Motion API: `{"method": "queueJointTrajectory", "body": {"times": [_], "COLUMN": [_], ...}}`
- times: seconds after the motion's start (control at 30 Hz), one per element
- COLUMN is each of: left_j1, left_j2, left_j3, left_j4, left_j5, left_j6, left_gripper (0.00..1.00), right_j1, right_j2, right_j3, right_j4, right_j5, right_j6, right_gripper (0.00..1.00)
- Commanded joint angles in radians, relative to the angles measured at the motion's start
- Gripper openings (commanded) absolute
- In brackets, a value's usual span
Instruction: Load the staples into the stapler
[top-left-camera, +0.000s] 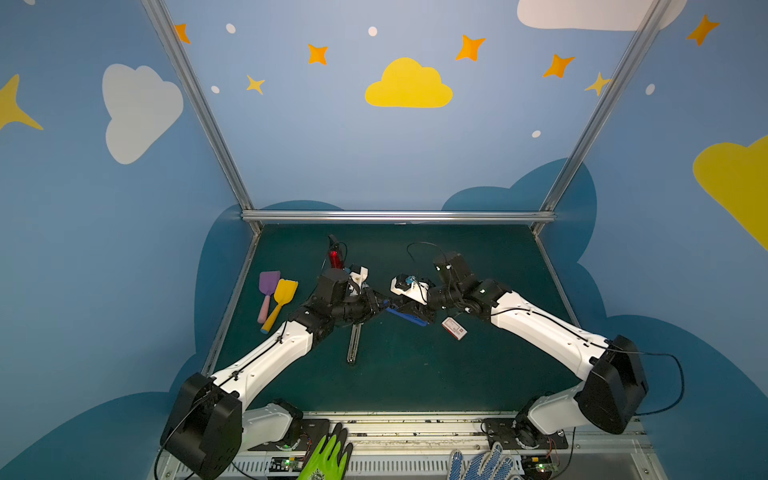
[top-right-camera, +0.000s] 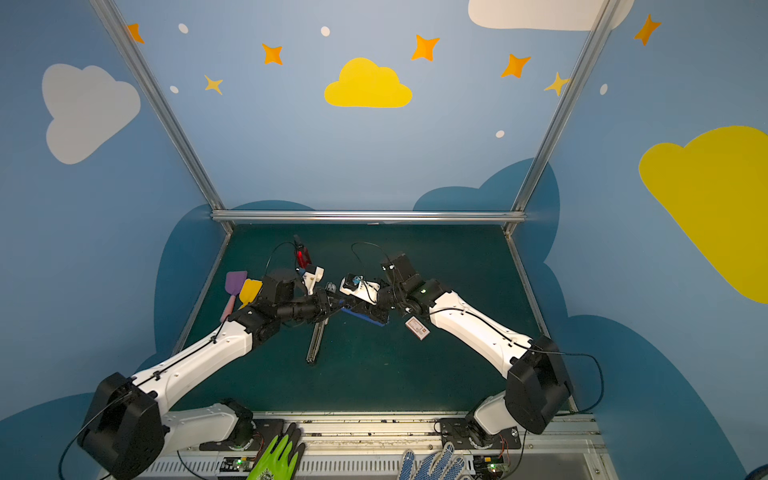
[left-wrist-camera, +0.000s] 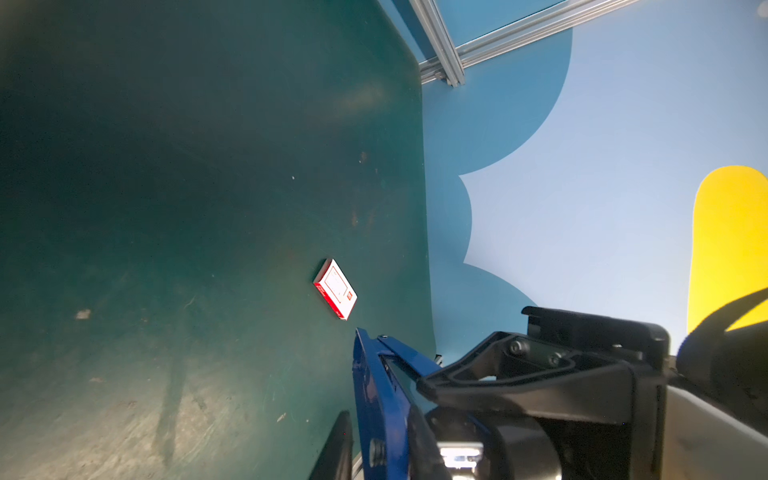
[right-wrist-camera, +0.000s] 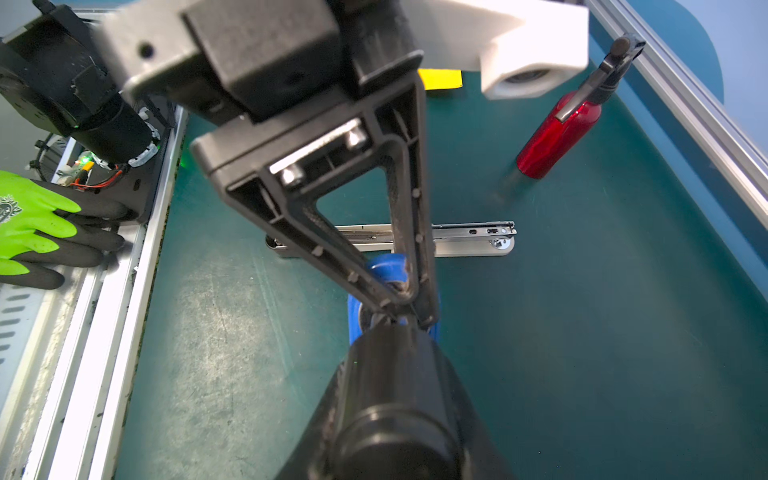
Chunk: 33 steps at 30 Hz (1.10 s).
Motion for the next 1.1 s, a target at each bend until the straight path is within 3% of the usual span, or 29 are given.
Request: {"method": "queueJointTrajectory", "body": {"times": [0.0,0.07,0.2,0.47,0.77,1.07], "left_j1": [-0.006,-0.009,-0.015,0.024,0.126,0.223], "left_j2": [0.030,0.049,0.072,0.024,-0.075,-0.171], "left_j3": [0.013,0.019,0.032,-0.016,-0.118,-0.194], "left_j4": [0.007,0.041,0.038,0.039,0.122,0.241], "left_j5": [0.010,0.037,0.043,0.008,0.013,0.043], "left_j6": [-0.003,-0.014,-0.001,-0.040,-0.142,-0.260], "left_gripper": [0.23,0.22,0.04,0.04,0.04,0.04], "right_j1": [0.008,0.007,0.005,-0.102,-0.329,-0.415], "right_j2": [-0.078,-0.090,-0.110,-0.191,-0.259,-0.274], "right_j3": [0.019,0.013,0.002,-0.053,-0.228,-0.296], "right_j4": [0.116,0.133,0.142,0.202,0.500,0.550], "right_j5": [-0.052,-0.050,-0.041,-0.085,-0.212,-0.178], "right_j6": [0.021,0.029,0.030,0.113,0.417,0.577], "right_gripper": [0.00,0.00,0.00,0.00,0.00,0.00]}}
